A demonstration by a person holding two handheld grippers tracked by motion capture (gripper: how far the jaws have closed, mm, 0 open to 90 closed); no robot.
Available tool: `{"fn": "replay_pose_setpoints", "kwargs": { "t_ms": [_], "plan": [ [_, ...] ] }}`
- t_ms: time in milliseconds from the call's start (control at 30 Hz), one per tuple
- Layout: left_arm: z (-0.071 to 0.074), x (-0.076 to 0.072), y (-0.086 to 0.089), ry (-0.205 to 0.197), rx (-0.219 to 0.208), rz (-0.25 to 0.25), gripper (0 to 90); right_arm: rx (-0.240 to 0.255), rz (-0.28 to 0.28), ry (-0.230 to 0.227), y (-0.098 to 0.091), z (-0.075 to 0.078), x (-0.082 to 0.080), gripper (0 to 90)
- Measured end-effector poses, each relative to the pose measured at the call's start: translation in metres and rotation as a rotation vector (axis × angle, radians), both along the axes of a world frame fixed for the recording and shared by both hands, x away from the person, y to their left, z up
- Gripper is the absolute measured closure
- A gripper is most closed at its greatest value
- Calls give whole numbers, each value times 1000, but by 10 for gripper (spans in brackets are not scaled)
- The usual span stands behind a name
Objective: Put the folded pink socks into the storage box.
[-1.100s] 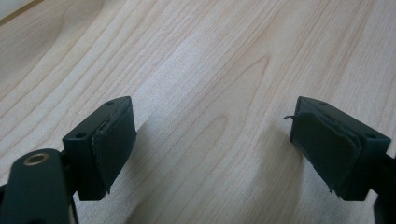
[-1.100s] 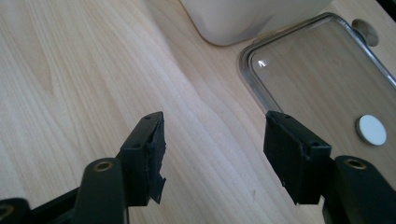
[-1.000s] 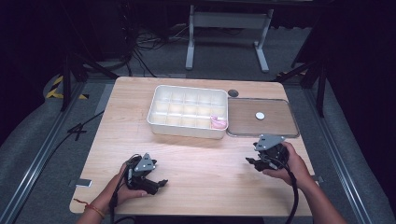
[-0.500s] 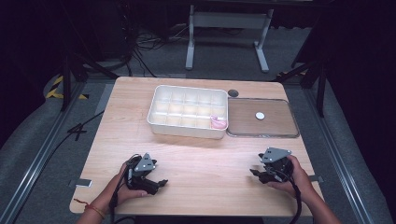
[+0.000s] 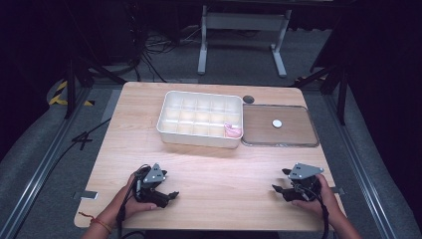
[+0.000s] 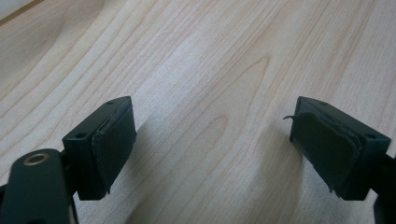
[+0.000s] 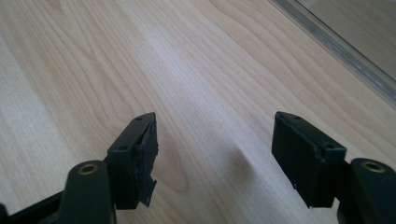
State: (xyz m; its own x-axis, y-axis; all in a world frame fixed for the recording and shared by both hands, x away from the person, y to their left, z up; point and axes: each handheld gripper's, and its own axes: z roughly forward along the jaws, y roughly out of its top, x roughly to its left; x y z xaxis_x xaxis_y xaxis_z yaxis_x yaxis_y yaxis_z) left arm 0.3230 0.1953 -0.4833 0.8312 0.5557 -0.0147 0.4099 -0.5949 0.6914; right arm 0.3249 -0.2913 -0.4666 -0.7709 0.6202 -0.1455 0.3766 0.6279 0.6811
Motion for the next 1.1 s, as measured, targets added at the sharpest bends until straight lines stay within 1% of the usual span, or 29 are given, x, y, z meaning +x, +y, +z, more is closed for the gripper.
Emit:
{"fn": "replay_pose_setpoints", "kwargs": {
  "t_ms": [33, 100, 167, 300, 333, 367, 400, 433, 1100],
  "plan": [
    [0, 0, 0, 0, -1, 0, 145, 10, -11, 9, -4, -3, -2, 317],
    [0, 0, 0, 0, 0, 0, 145, 27, -19, 8, -8, -5, -3, 315],
    [0, 0, 0, 1, -1, 0, 145, 39, -44, 14, -12, -10, -3, 302],
    [0, 0, 0, -2, 3, -3, 145, 117, -63, 35, -20, -16, -3, 293],
    [0, 0, 0, -2, 2, -4, 145, 146, -71, 40, -22, -18, -2, 280],
    [0, 1, 0, -2, 3, -4, 144, 165, -81, 53, -24, -20, -1, 274],
    [0, 1, 0, -1, 2, -5, 144, 166, -96, 57, -25, -19, -1, 273],
    [0, 1, 0, 0, 5, -4, 144, 167, -99, 59, -26, -19, -1, 273],
    [0, 0, 0, -1, 3, 0, 144, 165, -111, 57, -26, -20, -1, 247]
  ]
}}
